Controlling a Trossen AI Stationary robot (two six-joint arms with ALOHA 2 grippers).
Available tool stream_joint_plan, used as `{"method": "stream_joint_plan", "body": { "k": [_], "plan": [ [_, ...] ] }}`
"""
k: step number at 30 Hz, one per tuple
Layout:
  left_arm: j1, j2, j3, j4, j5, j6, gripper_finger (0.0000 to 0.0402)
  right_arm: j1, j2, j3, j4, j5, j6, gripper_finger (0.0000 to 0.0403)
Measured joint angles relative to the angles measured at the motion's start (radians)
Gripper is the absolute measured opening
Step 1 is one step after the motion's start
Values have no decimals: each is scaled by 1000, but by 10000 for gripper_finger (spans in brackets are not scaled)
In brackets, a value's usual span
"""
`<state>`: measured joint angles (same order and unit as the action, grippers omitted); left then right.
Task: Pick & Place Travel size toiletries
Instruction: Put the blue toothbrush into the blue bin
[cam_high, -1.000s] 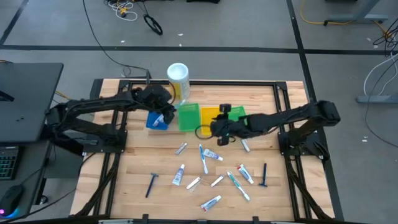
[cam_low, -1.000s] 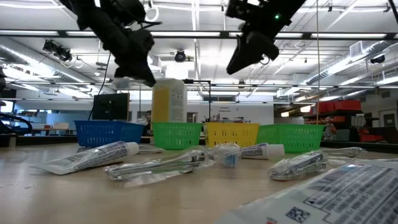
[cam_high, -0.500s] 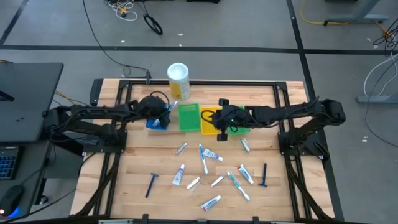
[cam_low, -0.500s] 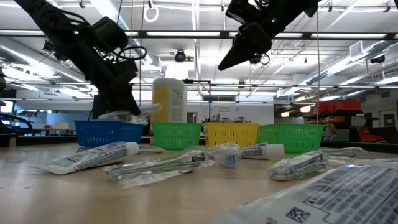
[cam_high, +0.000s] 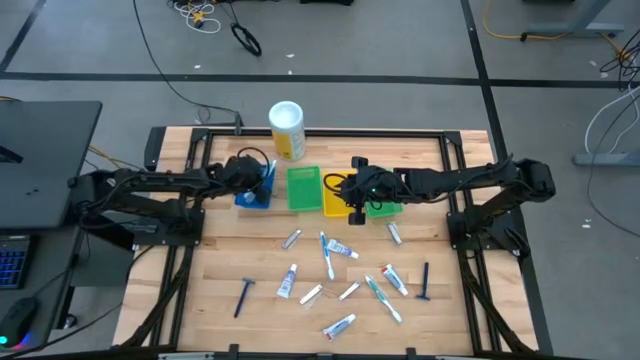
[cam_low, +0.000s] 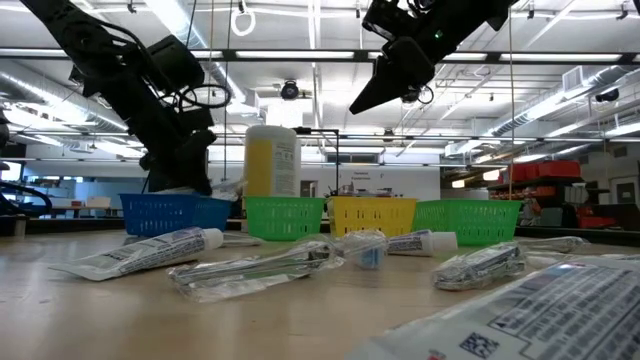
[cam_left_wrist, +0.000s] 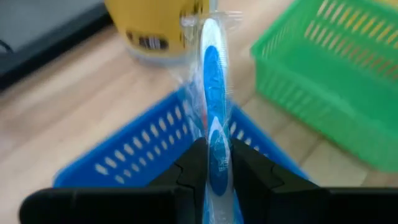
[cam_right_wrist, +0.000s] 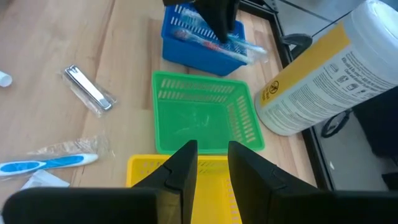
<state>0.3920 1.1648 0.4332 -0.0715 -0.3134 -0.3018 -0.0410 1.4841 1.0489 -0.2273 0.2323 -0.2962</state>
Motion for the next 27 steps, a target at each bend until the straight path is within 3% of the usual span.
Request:
{"method": "stream_joint_plan", "body": {
  "k": [9,20,27],
  "plan": [
    [0,0,0,-60,-40,-60,83,0,0,0,2,0,1,101],
    [0,0,0,-52,-42,-23,153,-6,1,0,20,4,52,101],
    [-2,-9,65,-64,-12,12,173,-13,1,0,74,78,174,101]
  ]
}}
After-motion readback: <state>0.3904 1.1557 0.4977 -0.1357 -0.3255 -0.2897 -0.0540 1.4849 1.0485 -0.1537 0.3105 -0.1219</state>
